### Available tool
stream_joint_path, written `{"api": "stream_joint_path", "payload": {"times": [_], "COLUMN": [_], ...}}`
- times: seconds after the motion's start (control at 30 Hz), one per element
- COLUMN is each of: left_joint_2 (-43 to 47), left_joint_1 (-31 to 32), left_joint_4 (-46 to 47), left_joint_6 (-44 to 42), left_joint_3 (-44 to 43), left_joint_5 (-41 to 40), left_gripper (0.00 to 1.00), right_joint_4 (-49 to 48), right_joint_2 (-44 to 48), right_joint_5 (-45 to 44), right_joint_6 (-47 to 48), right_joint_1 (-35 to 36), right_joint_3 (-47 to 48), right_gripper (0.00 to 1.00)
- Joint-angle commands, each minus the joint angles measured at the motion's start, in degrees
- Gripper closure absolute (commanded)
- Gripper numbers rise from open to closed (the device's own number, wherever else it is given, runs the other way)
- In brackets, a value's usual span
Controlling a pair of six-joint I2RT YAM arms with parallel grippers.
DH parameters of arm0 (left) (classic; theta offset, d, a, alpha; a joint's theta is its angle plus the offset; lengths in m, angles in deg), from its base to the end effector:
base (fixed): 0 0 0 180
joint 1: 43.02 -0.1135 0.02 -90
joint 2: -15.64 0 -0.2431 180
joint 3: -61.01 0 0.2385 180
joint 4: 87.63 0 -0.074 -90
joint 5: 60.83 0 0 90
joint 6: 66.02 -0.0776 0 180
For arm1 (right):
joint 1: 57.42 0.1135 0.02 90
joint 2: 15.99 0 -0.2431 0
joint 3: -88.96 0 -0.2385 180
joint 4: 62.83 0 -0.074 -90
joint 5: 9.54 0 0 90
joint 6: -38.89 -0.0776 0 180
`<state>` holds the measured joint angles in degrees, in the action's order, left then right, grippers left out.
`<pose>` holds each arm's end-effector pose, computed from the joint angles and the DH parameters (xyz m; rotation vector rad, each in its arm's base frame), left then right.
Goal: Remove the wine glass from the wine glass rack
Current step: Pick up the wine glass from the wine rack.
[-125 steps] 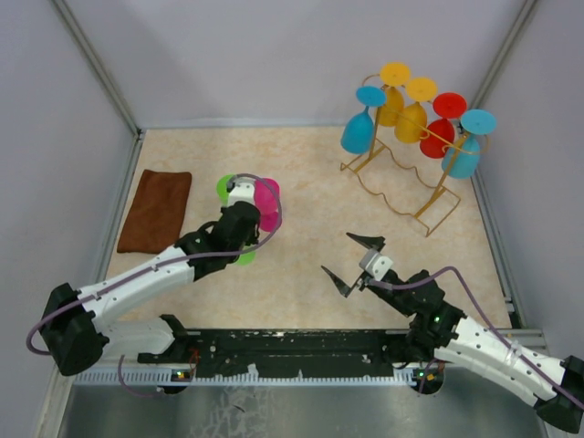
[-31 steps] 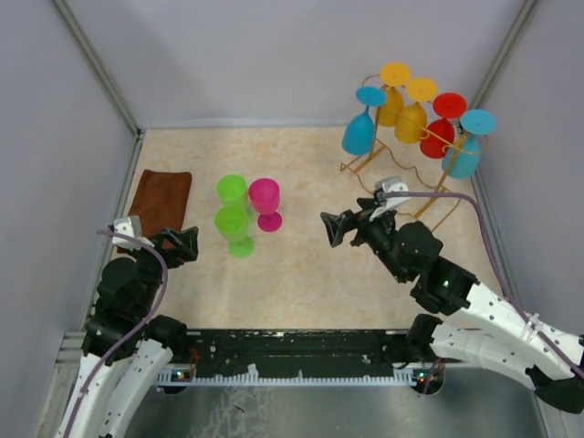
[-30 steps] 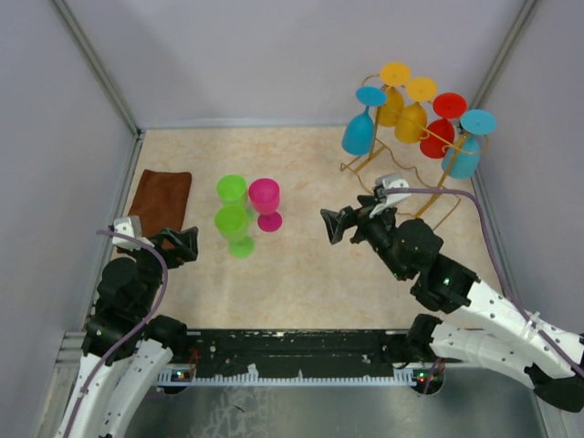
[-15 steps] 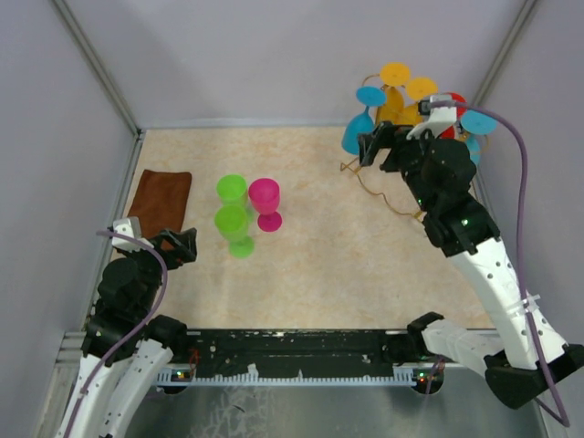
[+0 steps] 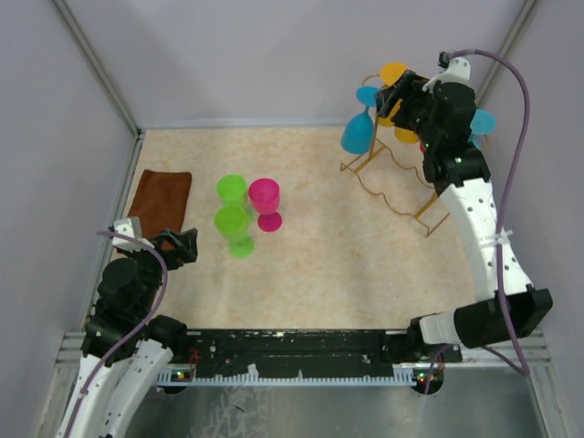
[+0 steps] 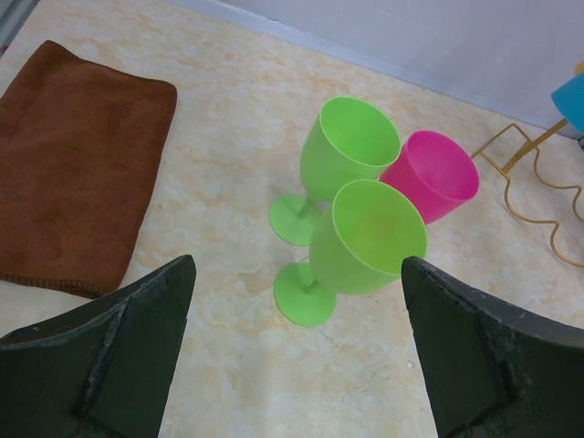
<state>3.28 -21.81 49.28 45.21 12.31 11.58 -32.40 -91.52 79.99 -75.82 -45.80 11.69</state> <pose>0.1218 -0.0221 0.2895 -0.2307 1.6760 -0.2973 0.3163 0.0644 0.4494 0.1943 1.6372 0.4794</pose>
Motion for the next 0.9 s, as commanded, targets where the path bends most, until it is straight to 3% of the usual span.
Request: {"api": "stream_joint_path", "payload": {"times": [0.0, 0.27, 0.6, 0.87], "left_joint_2": [0.24, -0.1, -0.51, -0.75], "left_joint_1": [-0.12, -0.13, -0.12, -0.13], "left_joint_4": [0.83, 1.0, 1.0, 0.91], "left_joint_6": [0.01, -0.29, -0.31, -0.31], "left_joint_3": [-0.15, -0.14, -0.15, -0.15], "left_joint_5": [1.14, 1.7, 1.61, 1.61], "left_gripper": [0.01, 0.01, 0.01, 0.01], "right_joint_4": [-1.87, 1.49, 1.55, 1.3], "right_joint_2": [-4.43, -12.87, -16.15, -17.5], "right_joint_5": [4.97, 6.63, 9.21, 9.71], "right_joint_6": [-4.46, -4.49, -3.75, -3.44], "right_joint_1": [-2.65, -5.15, -5.73, -6.17], "right_joint_3": [5.74, 12.57, 13.42, 13.71], "right_gripper": [0.33, 0.41, 0.5, 0.52]}}
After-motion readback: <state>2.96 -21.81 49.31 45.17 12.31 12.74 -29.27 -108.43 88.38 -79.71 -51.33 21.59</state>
